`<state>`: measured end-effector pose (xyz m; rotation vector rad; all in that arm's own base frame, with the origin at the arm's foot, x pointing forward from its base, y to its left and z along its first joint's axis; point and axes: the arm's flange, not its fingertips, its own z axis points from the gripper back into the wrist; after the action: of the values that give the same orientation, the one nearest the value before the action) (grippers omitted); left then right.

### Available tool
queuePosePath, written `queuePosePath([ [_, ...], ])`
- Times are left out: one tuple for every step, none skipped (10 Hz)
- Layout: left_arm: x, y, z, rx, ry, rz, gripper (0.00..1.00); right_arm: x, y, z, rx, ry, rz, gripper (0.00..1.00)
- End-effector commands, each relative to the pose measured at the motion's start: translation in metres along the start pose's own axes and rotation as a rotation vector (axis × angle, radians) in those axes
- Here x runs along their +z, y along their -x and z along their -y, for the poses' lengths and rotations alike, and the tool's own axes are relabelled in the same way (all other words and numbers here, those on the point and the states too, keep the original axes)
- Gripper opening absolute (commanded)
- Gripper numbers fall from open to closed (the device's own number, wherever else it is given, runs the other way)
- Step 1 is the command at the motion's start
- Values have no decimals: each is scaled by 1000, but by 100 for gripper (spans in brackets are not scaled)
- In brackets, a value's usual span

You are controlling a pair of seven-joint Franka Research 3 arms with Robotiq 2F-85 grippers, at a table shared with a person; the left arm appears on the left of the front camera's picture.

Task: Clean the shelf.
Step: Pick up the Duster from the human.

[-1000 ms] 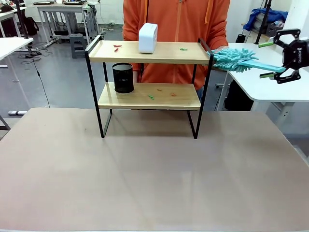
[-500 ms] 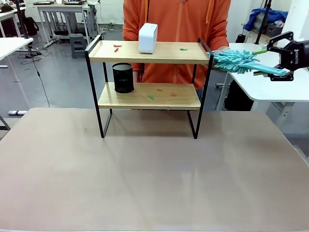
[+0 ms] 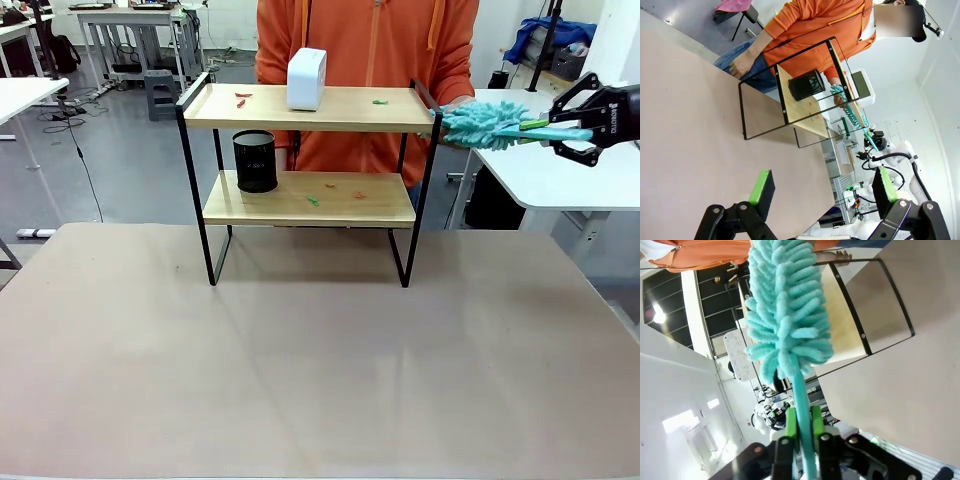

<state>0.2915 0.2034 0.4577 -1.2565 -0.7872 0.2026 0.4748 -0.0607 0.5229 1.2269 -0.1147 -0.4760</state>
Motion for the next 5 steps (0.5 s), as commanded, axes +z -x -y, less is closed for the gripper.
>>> queuePosePath([
  [-2, 0, 1, -23, 20, 16, 100, 1, -5, -2, 20, -10, -18, 0],
  [-2, 0, 1, -23, 20, 16, 100, 1, -4, -1, 26, -6, -26, 0],
  [-2, 0, 1, -23, 20, 16, 100, 2, -3, -2, 34, -7, -31, 0],
  [-2, 0, 1, -23, 20, 16, 100, 4, 2, -2, 57, -6, -41, 0],
  [-2, 0, 1, -23, 20, 16, 100, 14, 16, -7, 133, 9, -60, 0],
])
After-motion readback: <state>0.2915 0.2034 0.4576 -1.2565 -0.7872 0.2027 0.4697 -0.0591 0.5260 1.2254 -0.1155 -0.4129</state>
